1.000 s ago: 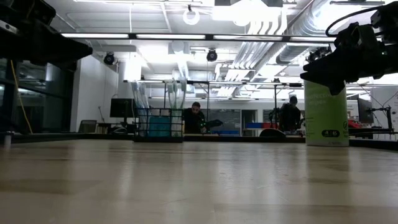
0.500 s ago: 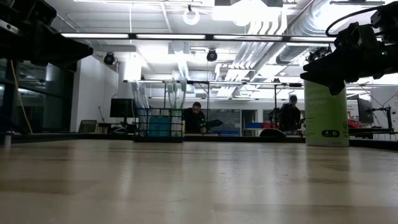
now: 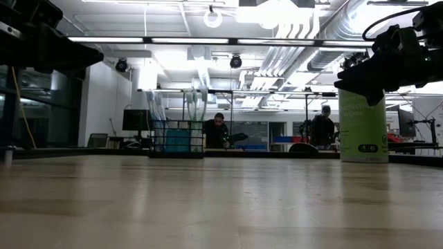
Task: Pick & Place toothbrushing station
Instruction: Return to Home Position
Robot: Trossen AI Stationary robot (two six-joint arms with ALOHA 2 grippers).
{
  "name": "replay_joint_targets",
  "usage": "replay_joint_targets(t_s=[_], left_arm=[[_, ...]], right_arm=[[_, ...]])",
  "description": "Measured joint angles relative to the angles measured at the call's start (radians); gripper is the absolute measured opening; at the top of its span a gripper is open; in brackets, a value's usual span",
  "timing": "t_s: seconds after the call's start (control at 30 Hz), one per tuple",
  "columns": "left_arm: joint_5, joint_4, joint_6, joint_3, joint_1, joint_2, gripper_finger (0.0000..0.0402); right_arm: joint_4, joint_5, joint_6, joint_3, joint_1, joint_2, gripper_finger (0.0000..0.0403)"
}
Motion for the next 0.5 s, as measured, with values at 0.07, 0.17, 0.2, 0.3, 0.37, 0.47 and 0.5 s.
replay_joint_targets(t_s=[0.07, 0.17, 0.2, 0.3, 0.37, 0.47, 0.5], left_arm=[[0.0, 0.0, -0.007, 0.0, 0.0, 0.0, 0.0053], [0.0, 0.0, -0.008, 0.0, 0.0, 0.0, 0.0053], [0.0, 0.0, -0.008, 0.0, 0.0, 0.0, 0.0053], [0.0, 0.002, -0.011, 0.0, 0.0, 0.0, 0.0053], [0.0, 0.003, -0.011, 0.0, 0.0, 0.0, 0.0053], [0.0, 0.003, -0.011, 0.0, 0.0, 0.0, 0.0053], [0.0, 0.003, -0.011, 0.0, 0.0, 0.0, 0.0053]], right_arm=[[0.0, 0.0, 0.0, 0.0, 0.0, 0.0, 0.0148], [0.0, 0.0, 0.0, 0.0, 0.0, 0.0, 0.0148], [0.0, 0.0, 0.0, 0.0, 0.0, 0.0, 0.0148], [0.0, 0.0, 0.0, 0.0, 0.0, 0.0, 0.0148], [0.0, 0.0, 0.0, 0.0, 0.0, 0.0, 0.0148], [0.0, 0.0, 0.0, 0.0, 0.0, 0.0, 0.0148], [0.0, 0.0, 0.0, 0.0, 0.0, 0.0, 0.0148]])
